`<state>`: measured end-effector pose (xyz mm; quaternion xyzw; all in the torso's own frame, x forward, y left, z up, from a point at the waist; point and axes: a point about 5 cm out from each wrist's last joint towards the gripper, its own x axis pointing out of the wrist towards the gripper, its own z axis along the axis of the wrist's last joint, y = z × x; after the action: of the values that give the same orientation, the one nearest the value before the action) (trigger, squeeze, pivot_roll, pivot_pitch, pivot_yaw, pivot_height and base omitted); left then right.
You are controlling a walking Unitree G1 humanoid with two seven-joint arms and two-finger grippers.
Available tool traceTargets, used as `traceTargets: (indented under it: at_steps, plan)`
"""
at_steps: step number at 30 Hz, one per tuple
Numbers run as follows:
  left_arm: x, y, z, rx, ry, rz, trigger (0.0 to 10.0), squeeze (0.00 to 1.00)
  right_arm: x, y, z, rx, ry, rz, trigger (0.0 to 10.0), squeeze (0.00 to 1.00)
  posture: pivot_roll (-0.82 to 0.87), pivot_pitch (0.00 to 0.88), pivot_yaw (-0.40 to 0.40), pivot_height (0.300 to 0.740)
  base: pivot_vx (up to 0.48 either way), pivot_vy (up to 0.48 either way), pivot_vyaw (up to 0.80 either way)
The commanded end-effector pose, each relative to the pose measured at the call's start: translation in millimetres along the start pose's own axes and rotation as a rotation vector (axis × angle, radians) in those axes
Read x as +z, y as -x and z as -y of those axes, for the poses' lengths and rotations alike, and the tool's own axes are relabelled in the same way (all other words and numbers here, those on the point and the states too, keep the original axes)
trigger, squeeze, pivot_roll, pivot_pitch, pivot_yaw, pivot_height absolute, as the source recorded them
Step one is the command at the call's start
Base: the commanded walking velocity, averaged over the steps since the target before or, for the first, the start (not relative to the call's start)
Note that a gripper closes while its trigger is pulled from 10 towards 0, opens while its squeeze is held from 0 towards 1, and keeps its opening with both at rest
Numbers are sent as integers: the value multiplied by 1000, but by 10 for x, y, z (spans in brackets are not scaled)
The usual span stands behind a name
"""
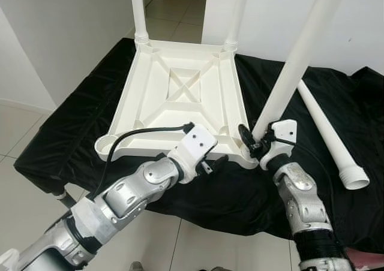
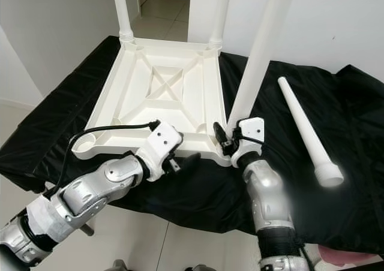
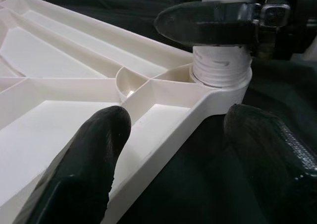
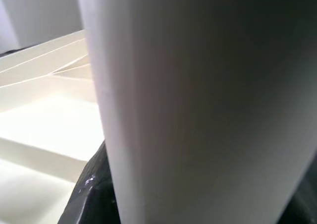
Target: Building children table
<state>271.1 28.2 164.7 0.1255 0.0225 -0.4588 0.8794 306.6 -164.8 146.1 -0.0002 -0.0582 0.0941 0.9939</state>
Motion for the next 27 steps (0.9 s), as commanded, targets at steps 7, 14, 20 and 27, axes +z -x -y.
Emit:
traceTargets:
  at_steps: [7,14,20,27]
  plan:
    - [-22,48,124,-285,-8,-9,10000,0,-193,193,-135,-254,-51,-99,10000,0,-13,90,-30,740,0,0,0]
    - [-9,43,102,-279,-13,-7,10000,0,-182,302,-233,-430,-98,-88,10000,0,-13,88,-35,740,0,0,0]
    - [-6,41,88,-274,-15,-5,10000,0,-167,319,-243,-454,-106,-92,10000,0,-16,84,-36,740,0,0,0]
    - [-9,41,67,-292,-24,2,10000,0,-90,305,-175,-419,-90,-40,10000,1000,-11,64,-43,740,0,0,0]
